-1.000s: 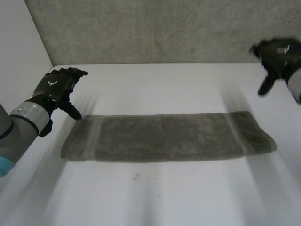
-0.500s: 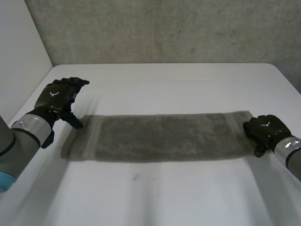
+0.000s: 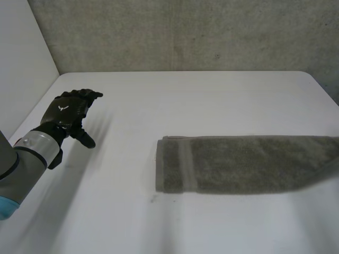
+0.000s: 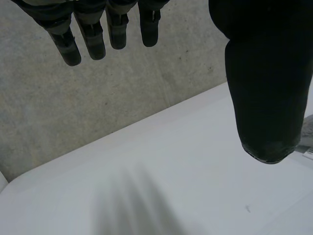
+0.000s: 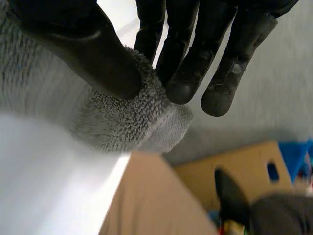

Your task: Fold the towel.

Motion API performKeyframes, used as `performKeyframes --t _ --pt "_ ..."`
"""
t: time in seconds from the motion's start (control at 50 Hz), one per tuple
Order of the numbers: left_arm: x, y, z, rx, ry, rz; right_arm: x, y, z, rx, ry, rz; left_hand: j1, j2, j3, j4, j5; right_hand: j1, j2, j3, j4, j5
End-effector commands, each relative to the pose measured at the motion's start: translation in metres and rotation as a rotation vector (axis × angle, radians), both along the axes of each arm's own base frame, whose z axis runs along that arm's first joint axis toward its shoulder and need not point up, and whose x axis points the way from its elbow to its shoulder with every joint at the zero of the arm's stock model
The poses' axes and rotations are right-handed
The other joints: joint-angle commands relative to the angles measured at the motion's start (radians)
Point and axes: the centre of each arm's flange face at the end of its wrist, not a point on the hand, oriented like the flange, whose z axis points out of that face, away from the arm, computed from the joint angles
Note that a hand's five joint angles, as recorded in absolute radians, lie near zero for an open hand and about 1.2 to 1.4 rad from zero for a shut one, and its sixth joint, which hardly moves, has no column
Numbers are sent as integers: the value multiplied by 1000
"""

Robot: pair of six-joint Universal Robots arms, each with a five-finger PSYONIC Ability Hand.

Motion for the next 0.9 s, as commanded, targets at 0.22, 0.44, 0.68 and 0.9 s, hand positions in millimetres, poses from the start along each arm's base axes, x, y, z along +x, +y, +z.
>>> performKeyframes --t 0.22,0.44,0.68,0.9 --pt "-3 4 -3 8 -2 -12 281 151 4 -14 -242 870 -2 9 7 7 -28 65 75 58 53 56" --pt "-8 9 -5 14 -9 -29 307 196 -49 155 -202 968 -2 9 7 7 -28 -870 -860 -876 -881 -879" --pt "-9 11 -6 15 -11 -37 259 148 5 61 -411 740 -2 9 7 7 -28 -1157 -1147 -1164 -1169 -1166" --pt "-28 20 1 -8 -8 -94 192 130 -13 162 -497 485 -2 9 7 7 -28 -1157 -1147 -1164 -1169 -1166"
